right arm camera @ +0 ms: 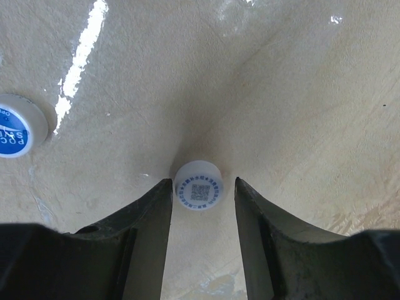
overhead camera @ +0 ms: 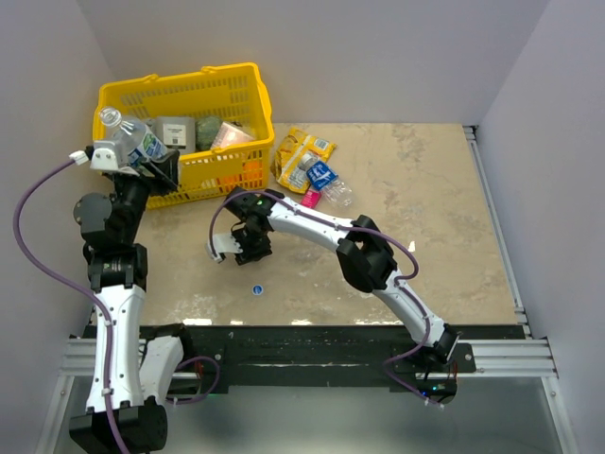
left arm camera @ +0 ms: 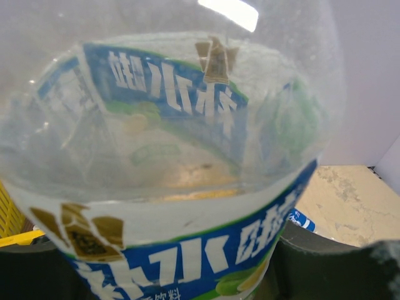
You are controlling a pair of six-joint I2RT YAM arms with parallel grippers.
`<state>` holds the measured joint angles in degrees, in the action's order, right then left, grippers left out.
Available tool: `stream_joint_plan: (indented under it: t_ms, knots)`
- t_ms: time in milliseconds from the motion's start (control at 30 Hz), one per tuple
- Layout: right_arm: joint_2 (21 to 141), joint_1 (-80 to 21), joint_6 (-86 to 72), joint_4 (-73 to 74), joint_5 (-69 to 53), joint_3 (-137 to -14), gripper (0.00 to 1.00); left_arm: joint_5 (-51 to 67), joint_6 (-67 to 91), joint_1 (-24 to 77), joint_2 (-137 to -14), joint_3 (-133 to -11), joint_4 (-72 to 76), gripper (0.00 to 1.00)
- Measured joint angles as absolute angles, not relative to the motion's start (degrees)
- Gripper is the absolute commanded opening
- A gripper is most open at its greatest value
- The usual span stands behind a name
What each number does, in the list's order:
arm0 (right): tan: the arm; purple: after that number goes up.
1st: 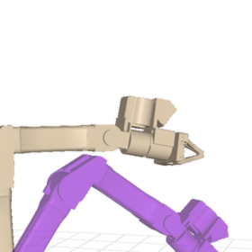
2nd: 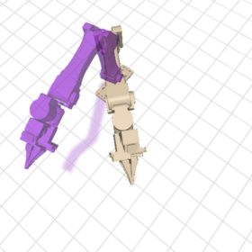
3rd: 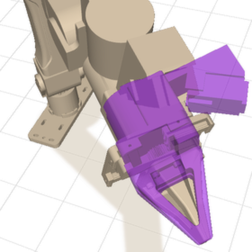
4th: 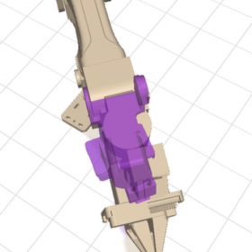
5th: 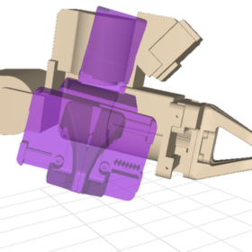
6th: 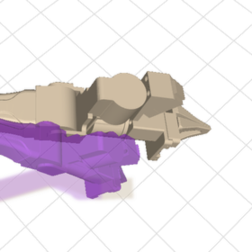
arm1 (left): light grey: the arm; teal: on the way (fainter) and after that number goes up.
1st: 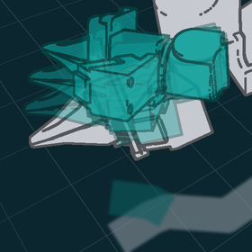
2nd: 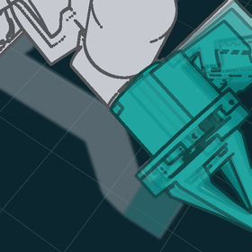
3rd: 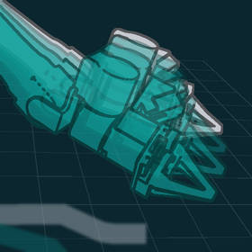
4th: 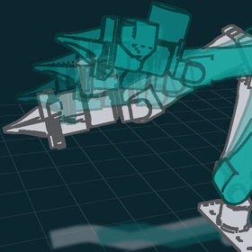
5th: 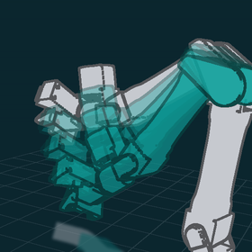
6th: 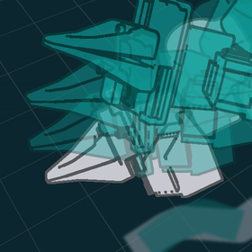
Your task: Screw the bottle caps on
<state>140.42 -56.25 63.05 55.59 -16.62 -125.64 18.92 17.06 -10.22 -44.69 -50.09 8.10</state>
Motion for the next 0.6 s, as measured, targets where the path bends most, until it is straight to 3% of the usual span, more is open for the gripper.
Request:
stream_joint_plan:
  t_ms: [600]
  knots:
    - [140.42, -56.25, 62.33, 55.66, -15.99, -125.38, 0.39, 20.12, 17.43, -10.22, -44.91, -48.84, 8.12, 0.0]
